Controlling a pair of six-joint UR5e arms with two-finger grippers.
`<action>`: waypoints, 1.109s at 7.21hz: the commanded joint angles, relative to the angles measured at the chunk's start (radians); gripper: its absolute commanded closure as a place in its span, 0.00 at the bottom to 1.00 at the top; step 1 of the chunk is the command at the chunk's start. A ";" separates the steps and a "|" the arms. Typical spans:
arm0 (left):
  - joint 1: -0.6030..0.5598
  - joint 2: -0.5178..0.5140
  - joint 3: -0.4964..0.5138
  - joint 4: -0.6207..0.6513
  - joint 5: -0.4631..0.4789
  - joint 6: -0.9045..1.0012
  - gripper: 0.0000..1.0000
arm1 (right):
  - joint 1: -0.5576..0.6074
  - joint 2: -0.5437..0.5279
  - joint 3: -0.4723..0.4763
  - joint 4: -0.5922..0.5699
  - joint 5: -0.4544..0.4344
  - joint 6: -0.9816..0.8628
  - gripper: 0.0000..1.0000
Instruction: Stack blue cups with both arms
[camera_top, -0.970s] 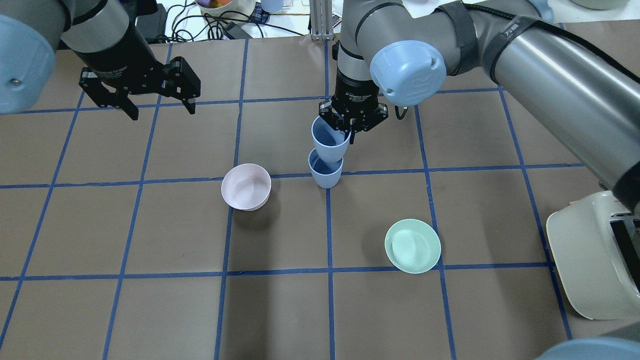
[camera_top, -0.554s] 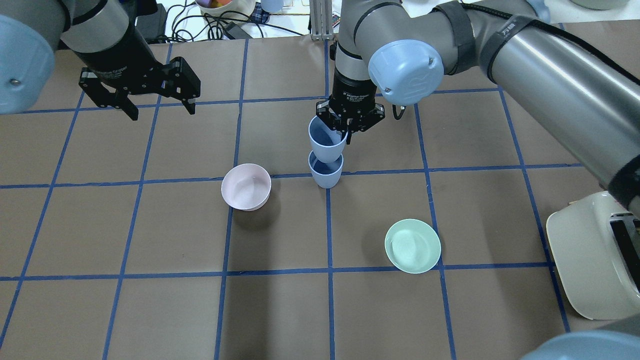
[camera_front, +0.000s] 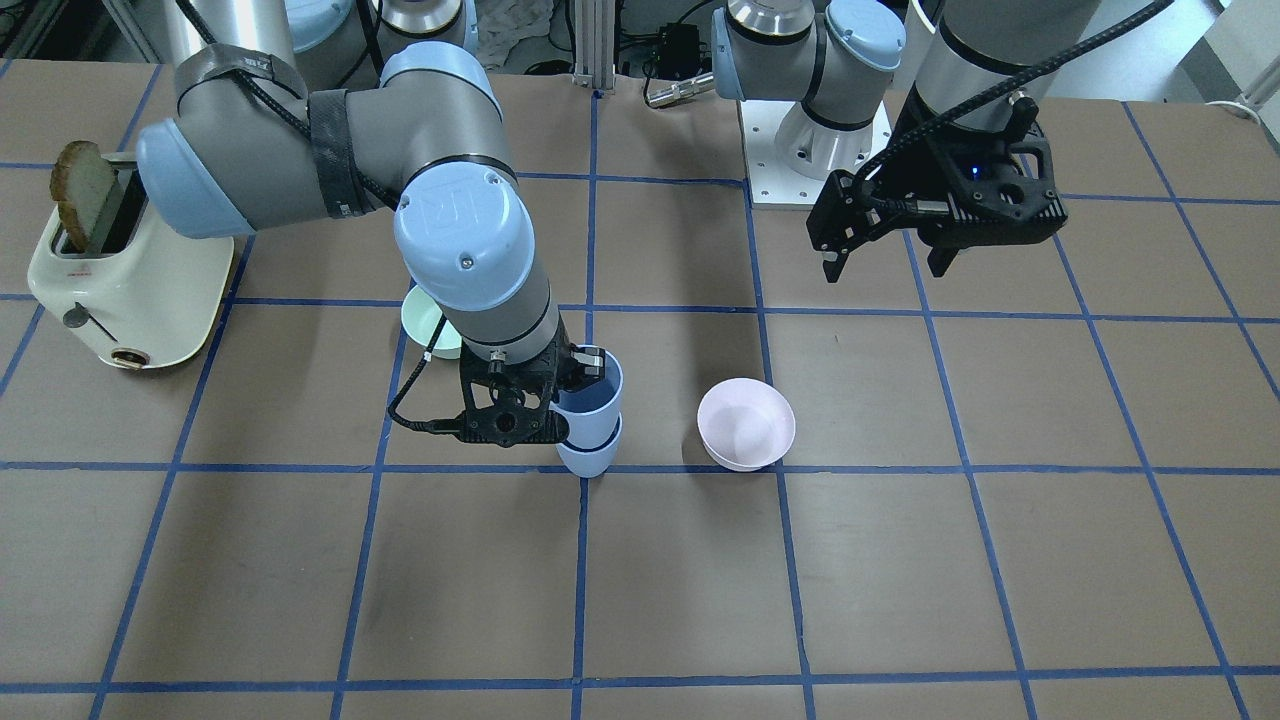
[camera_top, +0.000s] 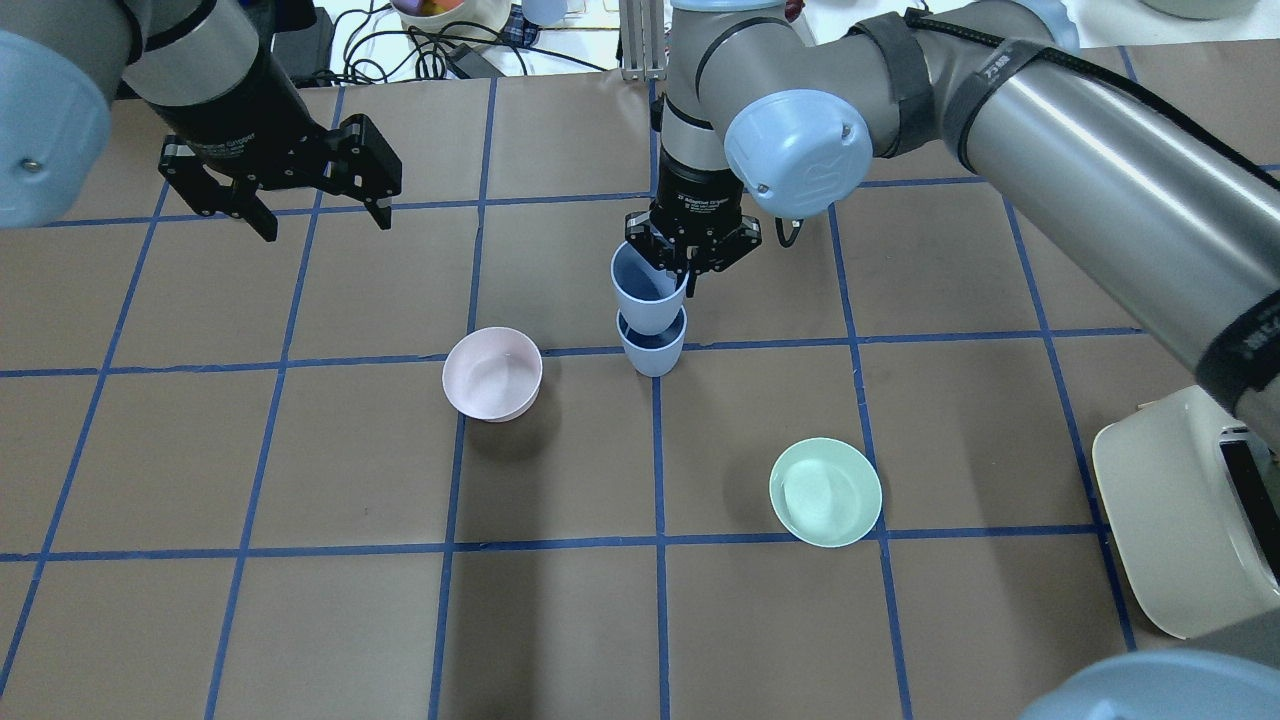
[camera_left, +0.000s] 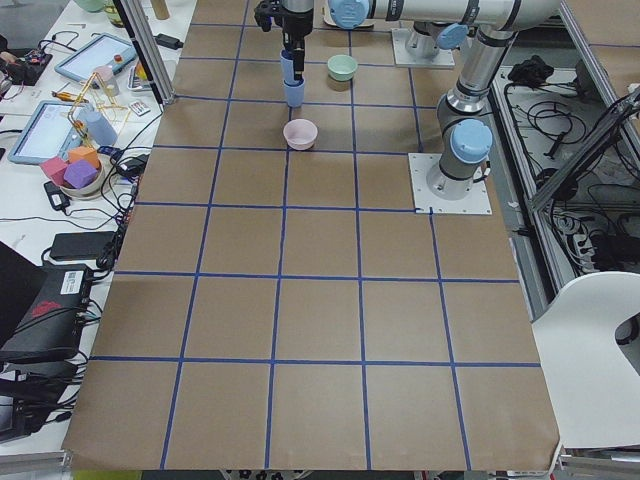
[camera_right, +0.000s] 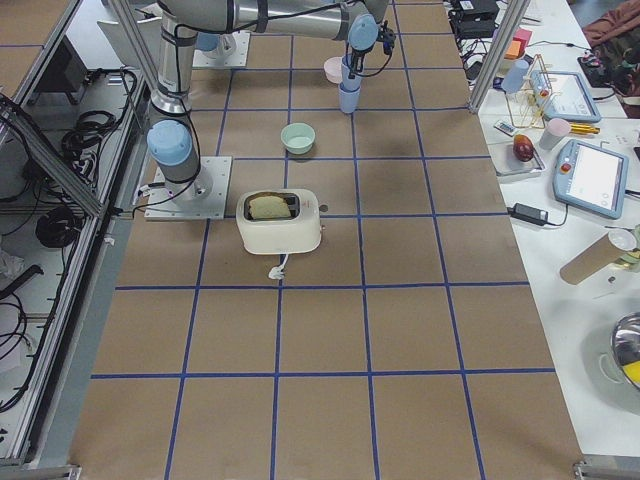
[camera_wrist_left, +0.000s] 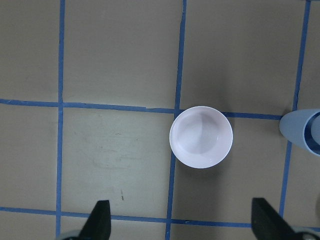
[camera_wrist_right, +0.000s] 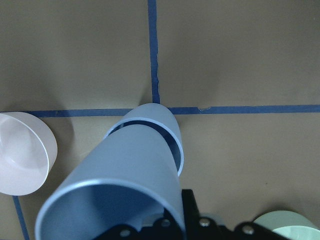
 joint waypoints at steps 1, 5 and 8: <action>-0.001 0.002 -0.004 0.000 0.001 -0.002 0.00 | 0.000 0.009 0.001 -0.011 -0.002 -0.002 0.56; -0.001 0.003 -0.004 0.000 0.001 -0.003 0.00 | -0.016 -0.006 -0.016 -0.007 -0.015 -0.005 0.00; -0.001 0.003 -0.004 0.000 0.001 -0.003 0.00 | -0.107 -0.112 -0.053 0.024 -0.151 -0.025 0.00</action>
